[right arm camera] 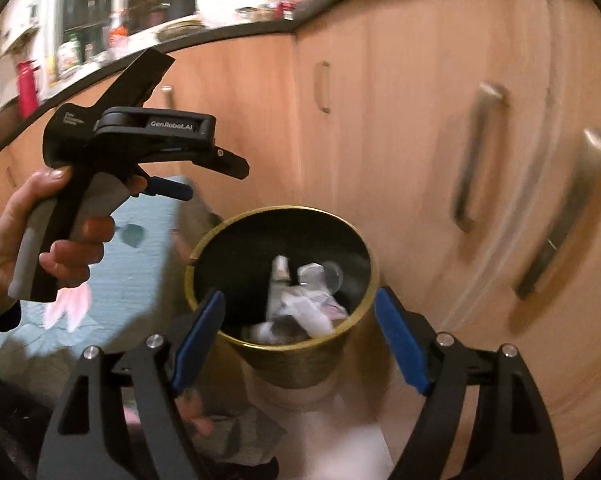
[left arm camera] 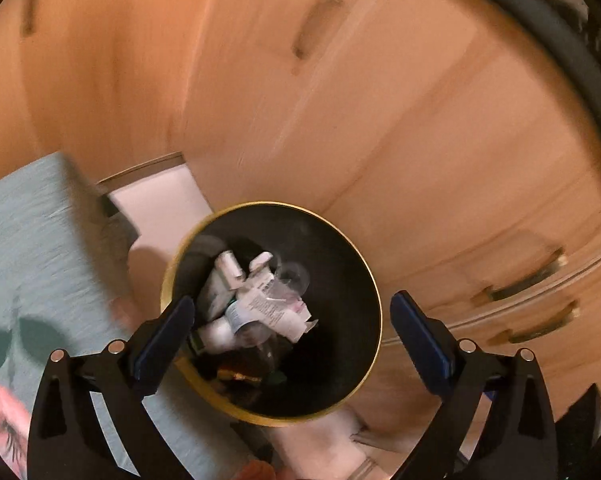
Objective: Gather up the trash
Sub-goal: 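Carry the cup and paper over the bin and open both tools, then grasp the pink spray can with the right tool while the left tool grasps the orange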
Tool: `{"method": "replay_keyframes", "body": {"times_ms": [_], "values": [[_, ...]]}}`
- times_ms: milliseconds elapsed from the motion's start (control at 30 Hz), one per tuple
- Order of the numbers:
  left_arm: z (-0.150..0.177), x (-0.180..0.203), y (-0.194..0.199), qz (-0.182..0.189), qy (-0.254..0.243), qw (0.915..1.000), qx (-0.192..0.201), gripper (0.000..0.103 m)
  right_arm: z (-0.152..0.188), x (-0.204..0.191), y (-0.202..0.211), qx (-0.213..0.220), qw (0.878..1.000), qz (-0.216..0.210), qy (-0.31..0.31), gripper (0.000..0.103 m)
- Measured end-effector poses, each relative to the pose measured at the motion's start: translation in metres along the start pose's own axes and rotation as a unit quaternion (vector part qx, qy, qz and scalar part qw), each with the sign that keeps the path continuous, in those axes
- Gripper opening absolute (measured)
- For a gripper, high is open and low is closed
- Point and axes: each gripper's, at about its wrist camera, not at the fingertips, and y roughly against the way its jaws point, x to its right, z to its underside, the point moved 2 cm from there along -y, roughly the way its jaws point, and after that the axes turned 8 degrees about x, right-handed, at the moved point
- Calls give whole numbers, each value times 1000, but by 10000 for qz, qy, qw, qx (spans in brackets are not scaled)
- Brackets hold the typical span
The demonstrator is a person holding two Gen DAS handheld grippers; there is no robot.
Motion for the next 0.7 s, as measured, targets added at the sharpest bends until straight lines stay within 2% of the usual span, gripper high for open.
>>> {"method": "replay_keyframes", "body": {"times_ms": [33,167,233,300,333,400,433,467,533,600,700], "values": [[3,-11,14,-13,86,9999,64,94,-5,-14,-5,-12,9998,-164,88,79],[17,-83,94,-600,324,9957,626,94,-29,-77,-32,-70,9955,-800,508,79],[35,-136,141,-1143,549,9878,902,94,-44,-122,-52,-96,9901,-1222,677,79],[56,-182,182,-1611,813,9768,1151,94,-59,-163,-69,-101,9835,-1635,767,85],[72,-215,209,-1957,1073,9665,1267,94,-70,-198,-82,-84,9781,-1867,922,87],[97,-264,248,-2378,1534,9479,1460,94,-86,-256,-100,-36,9675,-2142,1345,90],[106,-281,263,-2501,1713,9408,1518,94,-90,-280,-109,-50,9631,-2222,1516,92],[120,-306,282,-2721,1978,9283,1585,94,-96,-317,-127,-143,9570,-2309,1752,97],[140,-343,314,-3027,2333,9080,1718,94,-102,-373,-156,-253,9474,-2447,2046,97],[154,-366,339,-3199,2505,8950,1840,94,-105,-413,-185,-388,9443,-2436,2177,95],[169,-390,359,-3220,2702,8870,1910,94,-107,-454,-223,-672,9371,-2583,2248,93]]}}
